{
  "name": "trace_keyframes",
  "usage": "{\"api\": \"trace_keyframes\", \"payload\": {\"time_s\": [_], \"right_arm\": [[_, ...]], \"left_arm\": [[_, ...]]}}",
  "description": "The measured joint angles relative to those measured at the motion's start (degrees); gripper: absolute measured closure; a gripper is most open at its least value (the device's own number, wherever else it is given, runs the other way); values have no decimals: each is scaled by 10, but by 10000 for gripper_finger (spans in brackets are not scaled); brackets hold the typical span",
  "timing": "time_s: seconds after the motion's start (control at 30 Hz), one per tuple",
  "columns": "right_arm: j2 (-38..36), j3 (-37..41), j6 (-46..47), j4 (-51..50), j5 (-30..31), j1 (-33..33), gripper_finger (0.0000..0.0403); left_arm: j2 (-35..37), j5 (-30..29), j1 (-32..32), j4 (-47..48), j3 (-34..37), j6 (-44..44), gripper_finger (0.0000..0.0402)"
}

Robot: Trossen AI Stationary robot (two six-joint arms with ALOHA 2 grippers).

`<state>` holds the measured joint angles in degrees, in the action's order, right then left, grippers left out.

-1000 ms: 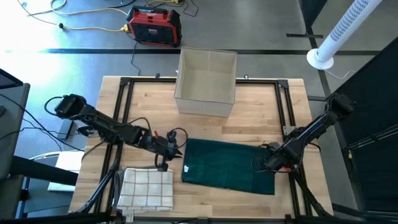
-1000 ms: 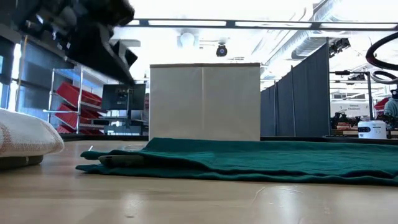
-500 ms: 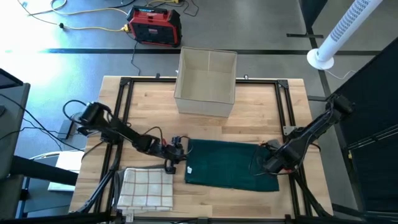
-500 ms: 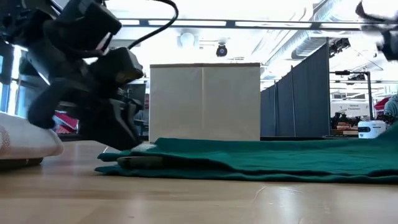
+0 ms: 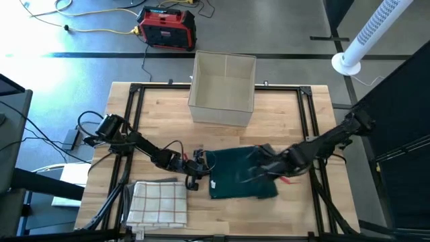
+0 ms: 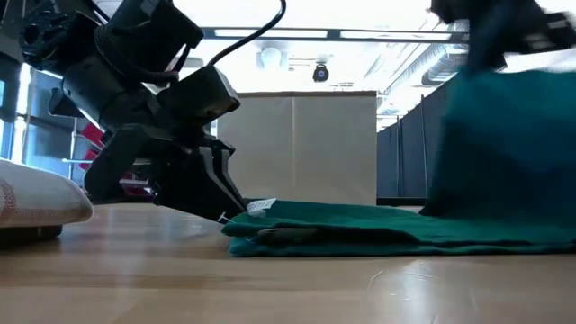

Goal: Fold towel
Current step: Fold the green towel

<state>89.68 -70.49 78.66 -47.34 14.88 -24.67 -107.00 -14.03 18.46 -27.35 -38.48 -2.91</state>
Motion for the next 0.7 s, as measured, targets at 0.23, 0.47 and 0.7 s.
{"api": "trace_keyframes", "payload": {"time_s": [0.23,0.47,0.7], "right_arm": [[105,-63,-163,117,-50,70,403],[158,-94,-222,157,-82,110,403],[160,-93,-247,200,-110,120,403]], "left_arm": [[0,-6,4,0,1,1,355],[0,-8,5,5,1,1,355],[0,-8,5,6,1,11,355]]}}
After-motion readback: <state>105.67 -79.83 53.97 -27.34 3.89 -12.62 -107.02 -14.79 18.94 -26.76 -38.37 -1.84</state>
